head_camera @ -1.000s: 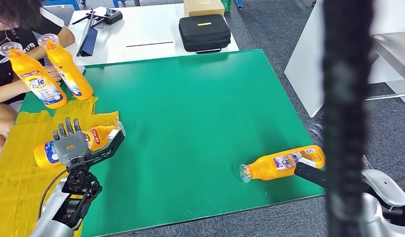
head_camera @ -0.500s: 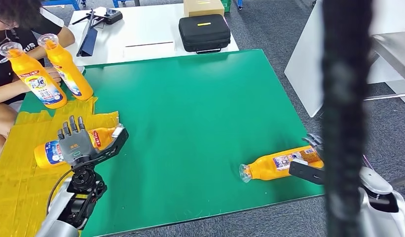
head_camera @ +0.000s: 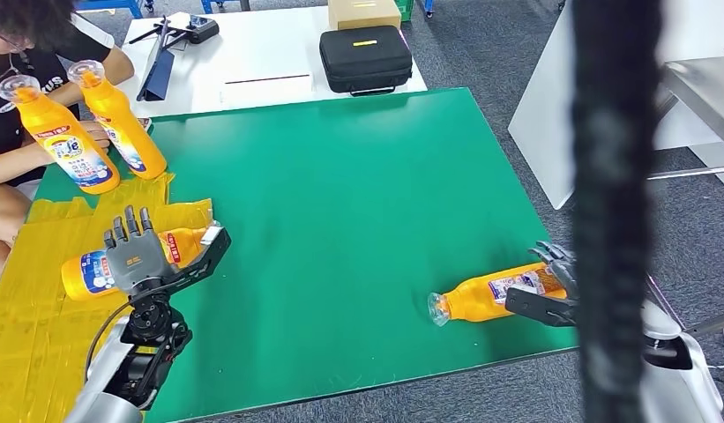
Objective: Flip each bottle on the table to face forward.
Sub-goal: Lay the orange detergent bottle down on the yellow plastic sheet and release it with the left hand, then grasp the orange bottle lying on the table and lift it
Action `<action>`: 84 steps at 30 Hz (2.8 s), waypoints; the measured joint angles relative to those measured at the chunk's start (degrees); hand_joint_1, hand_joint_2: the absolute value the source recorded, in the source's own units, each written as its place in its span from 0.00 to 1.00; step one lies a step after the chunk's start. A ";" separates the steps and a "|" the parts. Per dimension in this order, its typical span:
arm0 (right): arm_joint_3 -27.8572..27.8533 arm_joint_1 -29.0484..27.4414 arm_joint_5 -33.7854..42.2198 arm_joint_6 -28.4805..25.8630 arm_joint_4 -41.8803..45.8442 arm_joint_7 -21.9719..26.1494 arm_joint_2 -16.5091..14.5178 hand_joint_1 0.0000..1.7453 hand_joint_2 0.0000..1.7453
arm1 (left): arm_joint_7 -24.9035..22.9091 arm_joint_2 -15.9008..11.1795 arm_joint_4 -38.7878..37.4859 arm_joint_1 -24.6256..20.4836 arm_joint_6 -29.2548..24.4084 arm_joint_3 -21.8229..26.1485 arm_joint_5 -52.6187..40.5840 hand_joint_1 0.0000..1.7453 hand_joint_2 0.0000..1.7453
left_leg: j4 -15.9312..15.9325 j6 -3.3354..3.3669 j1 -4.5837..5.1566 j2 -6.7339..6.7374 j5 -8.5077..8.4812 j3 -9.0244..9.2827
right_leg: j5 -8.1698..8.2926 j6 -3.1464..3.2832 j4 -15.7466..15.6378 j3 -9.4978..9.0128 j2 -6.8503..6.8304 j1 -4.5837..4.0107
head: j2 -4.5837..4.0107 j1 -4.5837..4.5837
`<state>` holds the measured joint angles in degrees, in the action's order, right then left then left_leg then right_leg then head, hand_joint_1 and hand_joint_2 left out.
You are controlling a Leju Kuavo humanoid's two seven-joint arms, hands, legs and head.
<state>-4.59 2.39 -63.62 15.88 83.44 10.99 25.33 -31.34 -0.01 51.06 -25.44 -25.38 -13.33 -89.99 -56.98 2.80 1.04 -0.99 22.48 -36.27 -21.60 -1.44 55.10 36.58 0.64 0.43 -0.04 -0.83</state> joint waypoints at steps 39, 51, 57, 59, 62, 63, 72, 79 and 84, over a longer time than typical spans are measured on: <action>14.33 14.91 -1.59 -5.33 -22.62 0.12 -2.02 1.00 1.00 | 9.31 4.50 -1.57 0.32 -1.26 7.68 0.00 0.00 0.00 | 0.00 0.00 0.00 0.13 0.01 0.50 | 0.04 0.01 -0.02 -0.44 0.09 -0.02 | 0.00 0.01; 12.44 13.17 -0.41 -18.88 -20.91 -2.88 -7.03 1.00 1.00 | 21.53 6.35 1.02 2.36 0.84 9.67 10.08 0.00 0.25 | 0.00 -0.01 -0.01 0.12 -0.01 0.45 | 0.05 0.00 0.00 -0.41 0.09 -0.02 | 0.00 0.00; 6.72 11.92 14.83 -31.50 -12.26 2.43 -17.01 1.00 1.00 | 41.49 9.28 8.87 4.29 12.29 8.55 38.76 0.00 1.00 | 0.00 -0.01 -0.05 0.10 -0.04 0.32 | 0.04 0.00 0.02 -0.28 0.07 -0.05 | 0.00 0.00; 5.53 11.99 20.35 -35.18 -10.36 6.03 -19.44 1.00 1.00 | 44.35 9.43 11.81 4.33 16.19 6.86 46.02 0.00 1.00 | 0.01 -0.02 -0.05 0.09 -0.03 0.30 | 0.02 0.01 0.03 -0.27 0.06 -0.04 | 0.00 0.01; 4.79 12.35 26.35 -38.52 -9.13 10.33 -22.47 1.00 1.00 | 46.40 9.41 15.97 4.33 20.51 3.79 53.04 0.00 1.00 | 0.01 -0.02 -0.04 0.09 -0.02 0.27 | 0.02 0.01 0.02 -0.27 0.07 -0.03 | 0.00 0.01; 4.74 12.54 27.39 -38.94 -9.01 11.04 -23.31 1.00 1.00 | 46.71 9.39 17.20 4.33 21.57 2.77 54.52 0.00 1.00 | 0.01 -0.02 -0.03 0.09 -0.02 0.27 | 0.02 0.01 0.02 -0.27 0.07 -0.02 | 0.00 0.01; 6.58 14.73 35.81 -35.77 -9.39 16.40 -27.93 1.00 1.00 | 48.43 8.20 25.49 5.39 28.95 -2.81 66.05 0.00 1.00 | 0.01 -0.02 -0.03 0.04 -0.03 0.26 | 0.03 0.00 0.02 -0.27 0.03 -0.02 | 0.00 0.00; 9.19 17.08 40.36 -31.07 -10.99 18.35 -29.99 1.00 1.00 | 49.43 7.68 29.27 5.77 32.68 -6.47 69.06 0.00 1.00 | 0.02 -0.02 -0.04 0.04 -0.03 0.25 | 0.02 0.01 0.03 -0.25 0.03 -0.03 | 0.00 0.02; 11.81 17.75 40.89 -27.85 -11.91 18.76 -31.58 1.00 1.00 | 49.10 7.69 30.10 5.76 34.36 -8.58 71.79 0.00 1.00 | 0.01 -0.02 -0.03 0.04 -0.03 0.25 | 0.02 0.01 0.03 -0.24 0.03 -0.02 | 0.00 0.02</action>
<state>7.23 20.14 -22.73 -11.97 71.53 29.75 -6.25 17.75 7.68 81.15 -19.69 8.98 -21.92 -18.19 -56.97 2.78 1.00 -0.95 22.46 -36.02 -21.58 -1.43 55.12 36.34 0.67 0.41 -0.04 -0.81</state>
